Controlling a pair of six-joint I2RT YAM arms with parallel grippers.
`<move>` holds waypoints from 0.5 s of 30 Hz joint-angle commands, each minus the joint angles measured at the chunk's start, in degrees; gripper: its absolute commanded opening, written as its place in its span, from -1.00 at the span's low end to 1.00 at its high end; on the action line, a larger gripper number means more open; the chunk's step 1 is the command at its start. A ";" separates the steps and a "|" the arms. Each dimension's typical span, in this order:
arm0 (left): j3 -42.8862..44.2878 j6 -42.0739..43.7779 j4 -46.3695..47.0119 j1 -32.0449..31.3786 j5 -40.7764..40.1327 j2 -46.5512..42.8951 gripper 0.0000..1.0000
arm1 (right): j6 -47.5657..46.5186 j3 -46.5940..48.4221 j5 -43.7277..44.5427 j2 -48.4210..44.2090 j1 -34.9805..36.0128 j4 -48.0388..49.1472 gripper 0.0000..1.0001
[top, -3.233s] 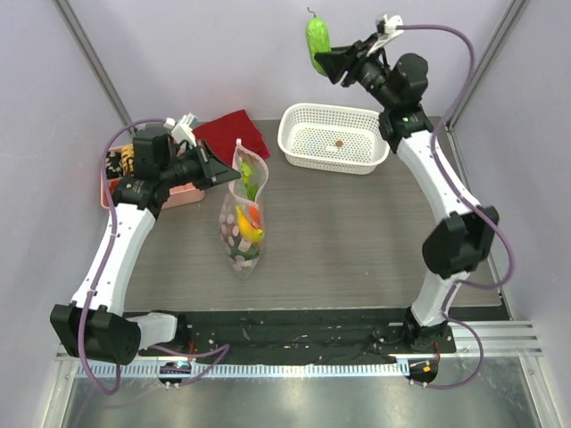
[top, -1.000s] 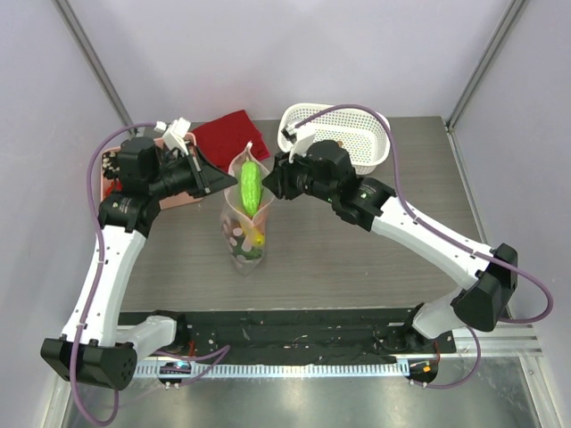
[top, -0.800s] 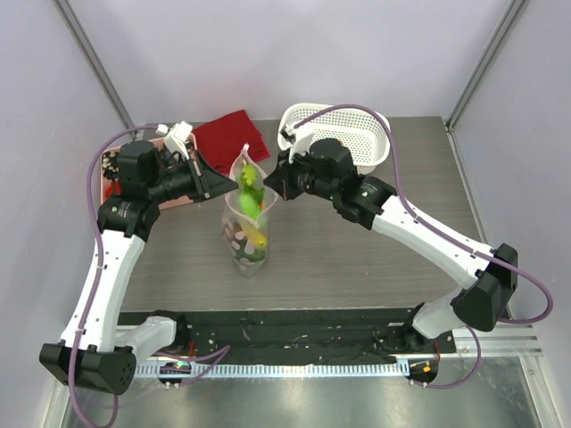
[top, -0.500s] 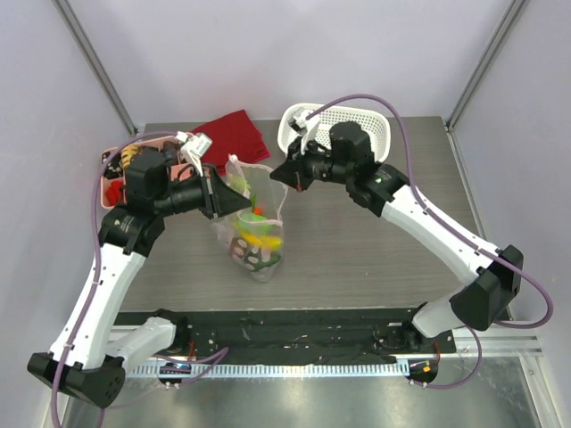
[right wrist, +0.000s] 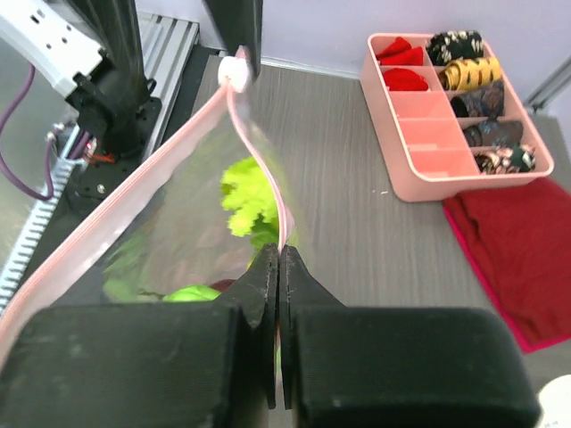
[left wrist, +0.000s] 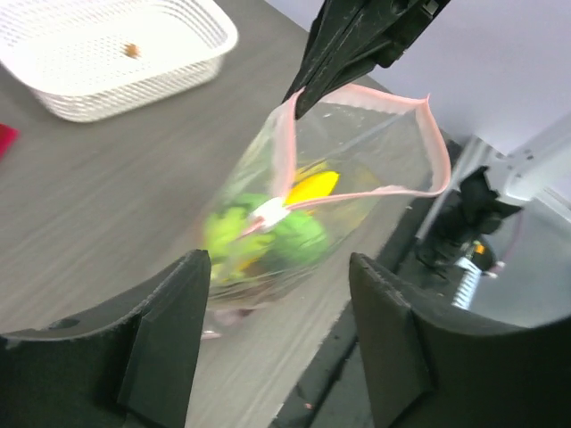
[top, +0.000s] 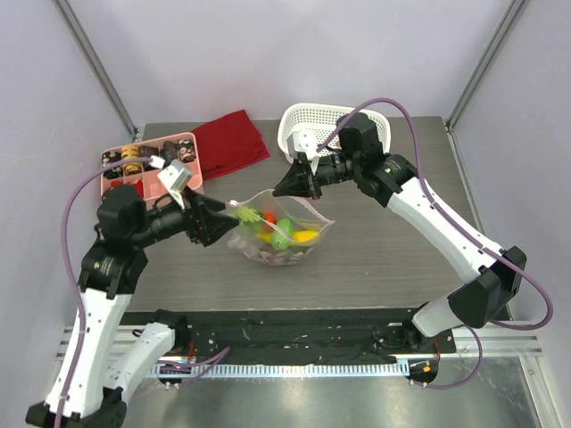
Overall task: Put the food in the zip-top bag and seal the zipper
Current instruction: Zip the zipper food storage bag at the center of the board.
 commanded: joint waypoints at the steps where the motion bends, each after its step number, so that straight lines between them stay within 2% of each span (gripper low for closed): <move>1: -0.67 11.56 -2.38 4.94 0.34 -1.74 0.44 | -8.86 4.49 -6.21 2.08 -1.27 -0.07 -0.99; 5: -1.02 19.29 -5.99 6.96 4.03 -0.94 0.59 | -9.92 5.46 -9.02 3.31 -2.59 -0.25 -0.99; 9: -4.69 26.94 -5.22 7.14 12.11 -1.64 0.65 | -10.10 5.37 -9.82 3.93 -3.12 -0.25 -0.99; 15: -10.86 23.62 9.18 7.14 14.67 -1.39 0.53 | -11.33 4.32 -11.13 3.93 -3.21 -0.25 -0.99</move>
